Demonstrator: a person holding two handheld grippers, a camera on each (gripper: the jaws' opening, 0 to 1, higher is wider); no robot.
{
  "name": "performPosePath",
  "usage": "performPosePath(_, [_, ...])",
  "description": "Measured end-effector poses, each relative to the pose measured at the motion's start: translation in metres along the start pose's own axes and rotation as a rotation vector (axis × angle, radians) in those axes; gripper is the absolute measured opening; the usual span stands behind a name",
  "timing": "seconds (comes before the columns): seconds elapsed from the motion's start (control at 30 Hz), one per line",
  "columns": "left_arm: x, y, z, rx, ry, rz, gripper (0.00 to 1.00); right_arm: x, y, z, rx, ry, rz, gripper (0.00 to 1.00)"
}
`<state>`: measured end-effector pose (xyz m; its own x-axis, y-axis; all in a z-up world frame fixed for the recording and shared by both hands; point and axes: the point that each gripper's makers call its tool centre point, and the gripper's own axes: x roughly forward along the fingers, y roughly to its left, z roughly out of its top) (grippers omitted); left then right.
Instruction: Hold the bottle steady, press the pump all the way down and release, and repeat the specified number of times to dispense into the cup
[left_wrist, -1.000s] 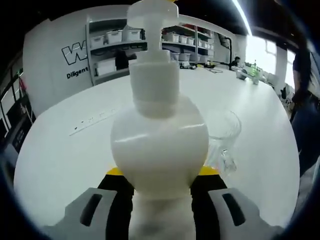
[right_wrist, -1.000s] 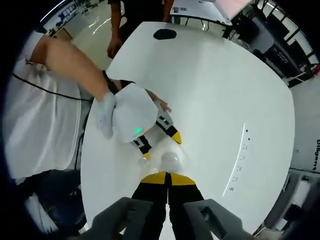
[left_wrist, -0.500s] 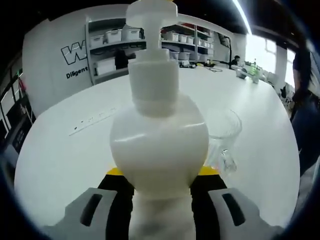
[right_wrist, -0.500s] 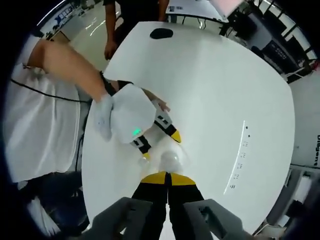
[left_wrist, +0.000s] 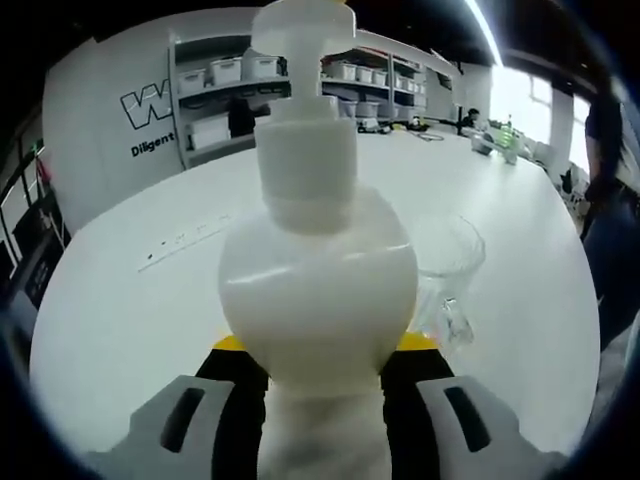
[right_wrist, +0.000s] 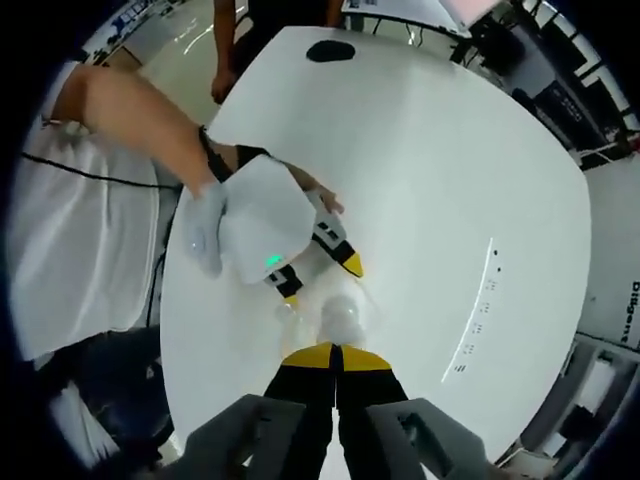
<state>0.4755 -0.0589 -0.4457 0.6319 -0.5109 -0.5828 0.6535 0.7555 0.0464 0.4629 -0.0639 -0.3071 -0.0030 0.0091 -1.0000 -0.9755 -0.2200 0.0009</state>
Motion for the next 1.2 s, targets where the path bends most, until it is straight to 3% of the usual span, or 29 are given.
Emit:
performPosePath(0.43, [0.001,0.0,-0.001,-0.005,-0.003,-0.001,0.43,0.009,0.004,0.003,0.019,-0.006,-0.005,0.0])
performPosePath(1.2, [0.003,-0.002,0.0,-0.015,0.0,-0.005,0.43,-0.005,-0.001,-0.005,0.019,-0.012,-0.004,0.0])
